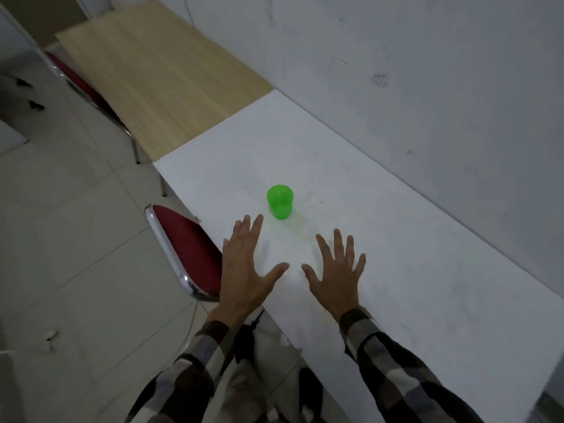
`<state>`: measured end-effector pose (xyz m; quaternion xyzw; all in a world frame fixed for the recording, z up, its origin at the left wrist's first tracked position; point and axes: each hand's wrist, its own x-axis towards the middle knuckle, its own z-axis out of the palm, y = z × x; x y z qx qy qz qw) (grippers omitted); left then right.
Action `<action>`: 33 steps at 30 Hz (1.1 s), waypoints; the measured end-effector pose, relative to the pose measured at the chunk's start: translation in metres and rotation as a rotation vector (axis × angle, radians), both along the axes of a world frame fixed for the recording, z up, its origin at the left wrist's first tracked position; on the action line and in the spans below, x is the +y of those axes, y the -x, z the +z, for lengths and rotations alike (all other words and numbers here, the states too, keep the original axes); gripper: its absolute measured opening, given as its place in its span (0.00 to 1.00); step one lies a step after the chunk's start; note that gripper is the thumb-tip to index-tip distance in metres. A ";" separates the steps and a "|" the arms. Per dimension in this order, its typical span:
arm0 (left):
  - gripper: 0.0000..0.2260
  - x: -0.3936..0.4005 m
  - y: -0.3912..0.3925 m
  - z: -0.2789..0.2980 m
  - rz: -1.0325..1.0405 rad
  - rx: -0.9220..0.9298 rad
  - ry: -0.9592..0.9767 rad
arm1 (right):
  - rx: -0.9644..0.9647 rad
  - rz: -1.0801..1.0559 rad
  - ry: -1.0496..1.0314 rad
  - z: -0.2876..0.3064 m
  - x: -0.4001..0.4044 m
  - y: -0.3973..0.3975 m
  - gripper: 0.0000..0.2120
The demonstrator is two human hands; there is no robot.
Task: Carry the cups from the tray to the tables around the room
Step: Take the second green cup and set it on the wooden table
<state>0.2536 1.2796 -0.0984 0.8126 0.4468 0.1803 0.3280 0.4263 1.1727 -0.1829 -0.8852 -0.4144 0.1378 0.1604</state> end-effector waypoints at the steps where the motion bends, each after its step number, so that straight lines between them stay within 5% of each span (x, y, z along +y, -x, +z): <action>1: 0.47 -0.013 0.005 0.008 0.017 0.034 -0.029 | 0.007 0.004 -0.018 0.013 -0.010 0.002 0.36; 15: 0.45 -0.170 0.066 0.078 0.306 0.033 -0.067 | 0.080 0.077 -0.217 0.123 -0.138 0.033 0.36; 22: 0.44 -0.230 0.112 0.111 0.352 0.116 -0.220 | -0.046 0.193 -0.302 0.161 -0.188 0.046 0.36; 33: 0.45 -0.441 0.204 0.127 0.585 0.095 -0.192 | -0.073 0.400 -0.371 0.198 -0.335 0.118 0.37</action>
